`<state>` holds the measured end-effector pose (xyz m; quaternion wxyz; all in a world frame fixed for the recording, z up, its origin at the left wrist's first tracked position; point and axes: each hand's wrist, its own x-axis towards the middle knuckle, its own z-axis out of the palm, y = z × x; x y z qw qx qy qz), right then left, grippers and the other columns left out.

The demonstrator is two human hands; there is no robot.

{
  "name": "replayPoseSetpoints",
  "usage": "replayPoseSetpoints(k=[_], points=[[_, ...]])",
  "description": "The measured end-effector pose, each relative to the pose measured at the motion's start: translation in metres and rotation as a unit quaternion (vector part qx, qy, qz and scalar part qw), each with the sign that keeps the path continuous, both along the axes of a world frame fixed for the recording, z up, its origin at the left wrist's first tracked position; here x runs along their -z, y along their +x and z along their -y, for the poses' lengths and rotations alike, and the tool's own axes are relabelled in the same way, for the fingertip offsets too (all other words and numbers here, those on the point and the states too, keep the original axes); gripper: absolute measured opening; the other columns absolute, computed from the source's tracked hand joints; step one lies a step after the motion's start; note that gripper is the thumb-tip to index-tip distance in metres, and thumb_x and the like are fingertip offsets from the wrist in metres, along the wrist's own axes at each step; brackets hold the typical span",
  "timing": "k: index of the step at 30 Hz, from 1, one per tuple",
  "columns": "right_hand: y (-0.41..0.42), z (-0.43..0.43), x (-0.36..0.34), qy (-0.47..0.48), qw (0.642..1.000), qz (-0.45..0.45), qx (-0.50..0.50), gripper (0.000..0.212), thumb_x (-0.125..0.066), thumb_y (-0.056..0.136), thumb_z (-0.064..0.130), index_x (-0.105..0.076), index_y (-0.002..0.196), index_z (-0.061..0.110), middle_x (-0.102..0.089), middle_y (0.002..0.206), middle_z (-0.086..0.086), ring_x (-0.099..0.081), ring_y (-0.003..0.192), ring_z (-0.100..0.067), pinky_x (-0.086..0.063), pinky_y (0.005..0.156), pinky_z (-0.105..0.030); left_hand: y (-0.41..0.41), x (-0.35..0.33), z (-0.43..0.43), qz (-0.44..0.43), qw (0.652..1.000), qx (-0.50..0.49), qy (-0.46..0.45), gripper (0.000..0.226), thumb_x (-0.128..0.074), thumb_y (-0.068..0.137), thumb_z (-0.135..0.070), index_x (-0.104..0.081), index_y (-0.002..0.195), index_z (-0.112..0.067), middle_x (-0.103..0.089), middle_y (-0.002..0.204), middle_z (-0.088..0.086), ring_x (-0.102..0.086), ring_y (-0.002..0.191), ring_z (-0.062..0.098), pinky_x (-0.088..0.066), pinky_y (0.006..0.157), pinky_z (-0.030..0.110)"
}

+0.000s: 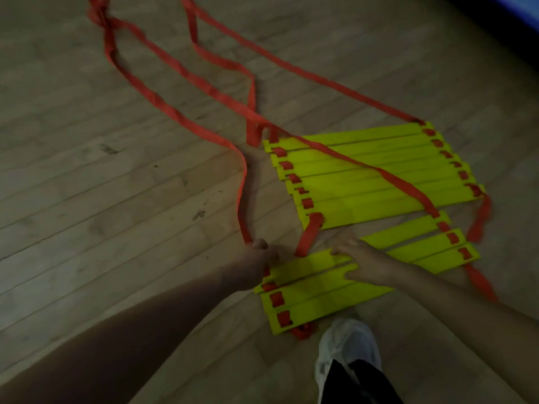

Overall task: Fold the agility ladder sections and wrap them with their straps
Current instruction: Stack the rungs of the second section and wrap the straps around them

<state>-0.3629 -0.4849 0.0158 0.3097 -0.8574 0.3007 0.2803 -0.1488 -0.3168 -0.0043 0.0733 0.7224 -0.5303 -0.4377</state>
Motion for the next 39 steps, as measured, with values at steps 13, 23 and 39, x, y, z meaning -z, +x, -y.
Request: replayPoseSetpoints(k=[13,23,39], points=[[0.043,-0.027,0.029,-0.044,0.992,0.119,-0.024,0.055,-0.067,0.086,0.012,-0.049,0.138,0.019,-0.027,0.152,-0.007,-0.025,0.14,-0.025,-0.018,0.111,-0.023,0.092,-0.001,-0.001,0.357,0.933,0.026,0.033,0.029,-0.038,0.099,-0.019,-0.056,0.122,-0.022,-0.062,0.123,0.006,-0.056,0.116,0.027,-0.042,0.09,0.033],[0.179,-0.146,0.051,-0.028,0.975,0.141,-0.171,0.059,-0.053,0.094,0.014,-0.031,0.149,0.016,-0.001,0.161,-0.01,0.0,0.148,-0.025,-0.018,0.118,-0.034,0.189,-0.026,-0.081,0.318,0.939,-0.102,0.084,0.037,-0.052,0.09,-0.009,-0.055,0.126,-0.008,-0.054,0.124,0.019,-0.051,0.116,0.037,-0.048,0.089,0.042],[0.175,-0.186,0.036,-0.144,0.974,0.099,-0.142,0.045,-0.067,0.084,0.033,-0.047,0.117,0.011,-0.045,0.126,-0.009,-0.043,0.124,-0.028,-0.043,0.091,-0.04,0.114,0.008,-0.168,0.037,0.855,-0.518,0.007,0.022,-0.064,0.085,-0.008,-0.051,0.102,-0.008,-0.053,0.101,0.009,-0.052,0.092,0.025,-0.044,0.076,0.037]])
